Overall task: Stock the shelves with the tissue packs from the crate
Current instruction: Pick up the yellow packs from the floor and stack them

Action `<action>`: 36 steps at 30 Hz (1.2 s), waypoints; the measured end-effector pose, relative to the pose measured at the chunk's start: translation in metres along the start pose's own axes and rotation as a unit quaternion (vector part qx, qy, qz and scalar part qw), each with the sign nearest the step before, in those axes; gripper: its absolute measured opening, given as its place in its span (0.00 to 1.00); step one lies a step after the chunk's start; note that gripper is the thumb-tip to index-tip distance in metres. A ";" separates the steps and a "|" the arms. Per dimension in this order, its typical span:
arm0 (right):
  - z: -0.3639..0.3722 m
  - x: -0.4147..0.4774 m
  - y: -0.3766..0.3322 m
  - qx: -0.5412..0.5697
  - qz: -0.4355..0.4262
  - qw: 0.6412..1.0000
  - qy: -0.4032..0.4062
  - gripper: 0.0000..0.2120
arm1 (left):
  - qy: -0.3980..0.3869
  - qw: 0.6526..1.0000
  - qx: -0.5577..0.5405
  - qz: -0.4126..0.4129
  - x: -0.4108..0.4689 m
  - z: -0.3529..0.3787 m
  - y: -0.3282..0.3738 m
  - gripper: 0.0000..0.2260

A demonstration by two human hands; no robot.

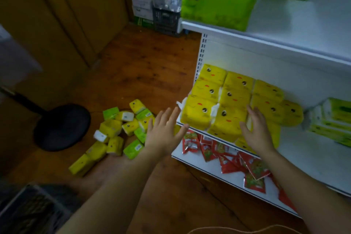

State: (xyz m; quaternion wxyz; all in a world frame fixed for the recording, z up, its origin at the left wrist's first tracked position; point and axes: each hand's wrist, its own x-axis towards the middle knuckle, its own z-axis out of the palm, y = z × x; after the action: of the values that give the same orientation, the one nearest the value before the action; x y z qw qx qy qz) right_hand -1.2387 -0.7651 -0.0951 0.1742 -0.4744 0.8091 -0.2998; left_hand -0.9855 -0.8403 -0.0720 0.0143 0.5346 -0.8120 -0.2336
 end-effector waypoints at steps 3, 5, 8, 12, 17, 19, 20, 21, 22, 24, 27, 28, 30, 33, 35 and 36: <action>0.041 -0.007 -0.057 0.005 -0.018 1.000 -0.023 0.28 | 0.015 1.000 0.005 -0.020 -0.008 -0.037 -0.061 0.30; 0.069 -0.011 -0.096 0.007 -0.024 0.998 -0.050 0.29 | 0.024 0.999 0.010 -0.035 -0.016 -0.058 -0.101 0.30; 0.113 -0.018 -0.149 0.020 -0.044 0.995 -0.089 0.31 | 0.028 0.997 0.029 -0.061 -0.026 -0.081 -0.160 0.30; 0.166 -0.024 -0.193 0.018 -0.080 0.980 -0.181 0.34 | 0.020 0.990 0.010 -0.142 -0.038 -0.090 -0.231 0.30; 0.218 -0.022 -0.221 -0.009 -0.096 0.964 -0.248 0.36 | 0.001 0.975 -0.006 -0.220 -0.042 -0.086 -0.292 0.29; 0.239 -0.011 -0.226 -0.012 -0.094 0.959 -0.269 0.37 | 0.000 0.973 -0.011 -0.232 -0.030 -0.088 -0.308 0.28; 0.250 -0.004 -0.228 -0.014 -0.091 0.956 -0.278 0.37 | 0.003 0.972 -0.012 -0.234 -0.021 -0.089 -0.314 0.27; 0.261 0.006 -0.229 -0.013 -0.086 0.954 -0.286 0.38 | 0.005 0.972 -0.014 -0.235 -0.010 -0.089 -0.321 0.27; 0.273 0.016 -0.230 -0.009 -0.079 0.952 -0.294 0.38 | 0.007 0.971 -0.016 -0.238 0.001 -0.089 -0.328 0.27; 0.299 0.035 -0.229 0.006 -0.064 0.948 -0.313 0.39 | 0.009 0.967 -0.023 -0.253 0.025 -0.082 -0.343 0.27; 0.342 0.057 -0.220 0.009 -0.057 0.937 -0.345 0.40 | 0.013 0.958 -0.049 -0.281 0.059 -0.057 -0.365 0.27; 0.356 0.061 -0.215 0.013 -0.052 0.933 -0.355 0.40 | 0.012 0.955 -0.062 -0.291 0.067 -0.045 -0.372 0.27; 0.384 0.066 -0.205 0.013 -0.040 0.927 -0.373 0.40 | 0.004 0.946 -0.093 -0.312 0.079 -0.018 -0.385 0.27; 0.426 0.071 -0.189 0.005 -0.022 0.917 -0.398 0.42 | -0.024 0.931 -0.139 -0.336 0.090 0.021 -0.403 0.27; 0.457 0.075 -0.182 0.014 -0.007 0.914 -0.405 0.42 | -0.042 0.928 -0.147 -0.340 0.100 0.043 -0.419 0.28; 0.473 0.077 -0.179 0.022 0.005 0.913 -0.407 0.42 | -0.045 0.928 -0.148 -0.340 0.107 0.055 -0.428 0.28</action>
State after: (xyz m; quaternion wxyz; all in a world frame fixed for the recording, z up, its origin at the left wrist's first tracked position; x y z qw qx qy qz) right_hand -0.8895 -1.0503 -0.3380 0.5001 -0.5471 0.6641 -0.0977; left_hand -0.6772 -1.0507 -0.3138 -0.0236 0.7590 -0.5378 -0.3662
